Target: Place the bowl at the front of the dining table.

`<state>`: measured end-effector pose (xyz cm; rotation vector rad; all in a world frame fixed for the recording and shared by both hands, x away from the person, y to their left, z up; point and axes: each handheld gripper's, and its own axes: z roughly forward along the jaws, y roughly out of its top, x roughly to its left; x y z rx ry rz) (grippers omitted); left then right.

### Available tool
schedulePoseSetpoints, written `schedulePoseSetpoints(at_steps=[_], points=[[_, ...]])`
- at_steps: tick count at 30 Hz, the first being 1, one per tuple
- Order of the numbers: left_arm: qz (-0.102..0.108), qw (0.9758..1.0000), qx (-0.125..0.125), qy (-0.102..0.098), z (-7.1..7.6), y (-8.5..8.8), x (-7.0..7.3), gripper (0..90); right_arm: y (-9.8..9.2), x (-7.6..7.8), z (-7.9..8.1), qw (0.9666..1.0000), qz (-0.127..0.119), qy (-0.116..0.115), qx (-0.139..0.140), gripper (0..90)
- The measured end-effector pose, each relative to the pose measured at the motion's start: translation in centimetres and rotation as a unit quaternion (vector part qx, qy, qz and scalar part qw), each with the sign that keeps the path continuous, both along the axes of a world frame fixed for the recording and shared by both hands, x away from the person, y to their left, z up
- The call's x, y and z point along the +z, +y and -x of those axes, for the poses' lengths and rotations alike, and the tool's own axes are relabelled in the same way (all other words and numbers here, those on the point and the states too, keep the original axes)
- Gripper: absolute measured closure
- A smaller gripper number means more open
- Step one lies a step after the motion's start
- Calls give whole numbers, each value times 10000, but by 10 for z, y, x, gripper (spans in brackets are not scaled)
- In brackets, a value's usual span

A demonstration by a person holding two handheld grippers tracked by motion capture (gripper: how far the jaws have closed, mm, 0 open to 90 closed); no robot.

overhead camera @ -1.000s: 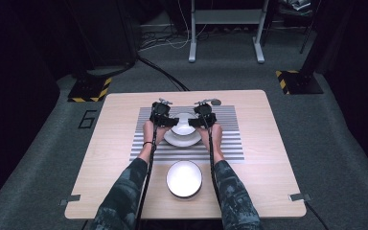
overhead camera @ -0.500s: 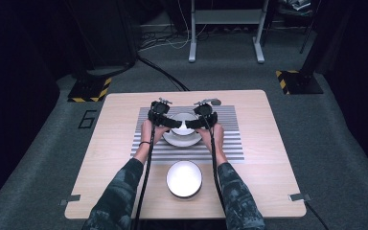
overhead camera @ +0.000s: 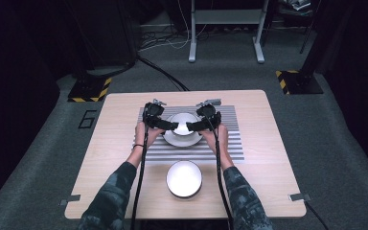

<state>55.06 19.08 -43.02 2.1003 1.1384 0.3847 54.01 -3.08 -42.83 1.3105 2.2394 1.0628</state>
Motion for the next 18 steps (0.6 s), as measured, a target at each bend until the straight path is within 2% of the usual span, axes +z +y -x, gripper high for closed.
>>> schedulePoseSetpoints(at_steps=[5,10,13,17,18], points=[[-75,9999,-129,-35,11,7,0,0,1,1,7,9999,8,-25,99,66],[-34,9998,-210,-37,19,15,2,0,0,3,13,9999,43,-63,154,66],[8,9996,-277,-62,31,24,3,0,-4,4,21,9997,77,-124,198,61],[-10,9994,-314,-133,41,32,3,0,-8,6,29,9997,-13,-62,239,50],[-17,9994,-328,-138,44,33,3,0,-10,7,30,9996,-27,-112,269,50]])
